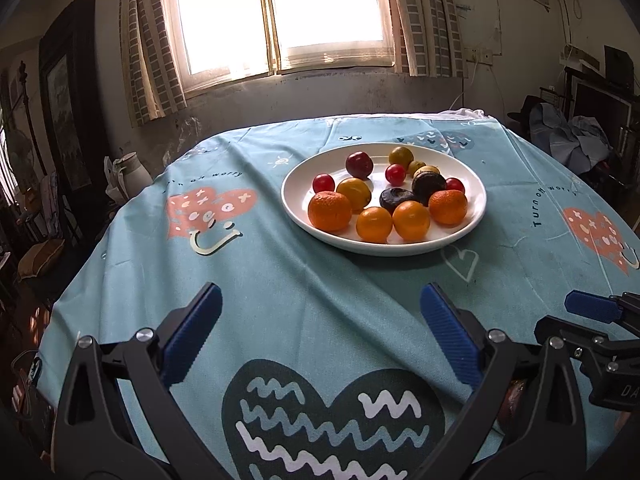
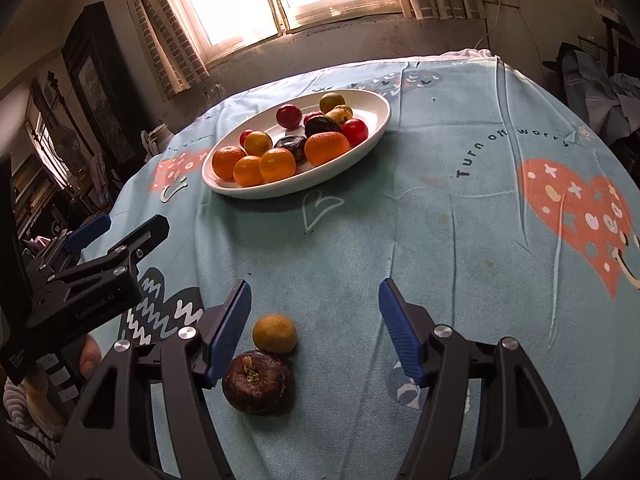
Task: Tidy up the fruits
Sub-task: 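Release the tomato onto the plate with the right gripper and withdraw both grippers, then grasp the yellow fruit with the right gripper while the left grasps the brown dried fruit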
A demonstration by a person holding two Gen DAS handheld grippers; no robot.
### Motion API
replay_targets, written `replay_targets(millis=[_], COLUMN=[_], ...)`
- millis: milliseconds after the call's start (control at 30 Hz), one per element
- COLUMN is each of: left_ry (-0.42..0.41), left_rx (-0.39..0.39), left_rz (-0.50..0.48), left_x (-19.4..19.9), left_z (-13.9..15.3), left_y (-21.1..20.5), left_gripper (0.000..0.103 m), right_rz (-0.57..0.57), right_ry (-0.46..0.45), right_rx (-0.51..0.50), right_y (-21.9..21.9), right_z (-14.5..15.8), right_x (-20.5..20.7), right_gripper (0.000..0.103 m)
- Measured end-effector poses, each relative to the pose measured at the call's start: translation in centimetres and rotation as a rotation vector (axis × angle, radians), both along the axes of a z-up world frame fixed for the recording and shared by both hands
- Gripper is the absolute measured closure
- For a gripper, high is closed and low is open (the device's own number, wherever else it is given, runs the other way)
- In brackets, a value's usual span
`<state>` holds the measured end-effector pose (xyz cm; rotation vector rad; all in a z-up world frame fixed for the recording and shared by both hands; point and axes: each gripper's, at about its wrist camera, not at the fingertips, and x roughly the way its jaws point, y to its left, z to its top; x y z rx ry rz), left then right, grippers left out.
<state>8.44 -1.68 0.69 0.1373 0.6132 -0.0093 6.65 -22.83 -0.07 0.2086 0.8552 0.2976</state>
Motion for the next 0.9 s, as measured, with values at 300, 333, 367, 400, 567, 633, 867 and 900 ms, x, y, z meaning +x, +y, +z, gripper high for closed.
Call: replay_targets(millis=[300, 333, 367, 400, 567, 633, 867, 900], left_ry=[0.014, 0.014, 0.015, 0.014, 0.016, 0.022, 0.038, 0.046], left_rx=[0.005, 0.002, -0.001, -0.004, -0.006, -0.002, -0.012, -0.025], left_rz=[0.008, 0.010, 0.011, 0.012, 0.010, 0.005, -0.028, -0.047], left_x=[0.4, 0.4, 0.4, 0.4, 0.5, 0.5, -0.2, -0.5], left_z=[-0.2, -0.2, -0.1, -0.1, -0.1, -0.2, -0.4, -0.4], left_y=[0.1, 0.2, 0.2, 0.3, 0.3, 0.3, 0.1, 0.1], left_gripper=[0.002, 0.002, 0.002, 0.002, 0.002, 0.002, 0.002, 0.002], right_rz=[0.054, 0.055, 0.058, 0.066, 0.121, 0.150, 0.168, 0.146], right_ry=[0.043, 0.053, 0.063, 0.071, 0.087, 0.112, 0.103, 0.082], right_rx=[-0.043, -0.040, -0.036, -0.029, -0.034, -0.067, -0.020, 0.010], right_y=[1.1, 1.1, 1.1, 1.1, 2.6, 3.4, 3.1, 2.3], right_z=[-1.2, -1.3, -1.5, -1.7, -2.0, -2.4, -2.1, -1.5], right_x=[0.5, 0.6, 0.8, 0.9, 1.2, 1.4, 1.1, 1.0], right_gripper=[0.045, 0.046, 0.048, 0.049, 0.052, 0.057, 0.076, 0.076])
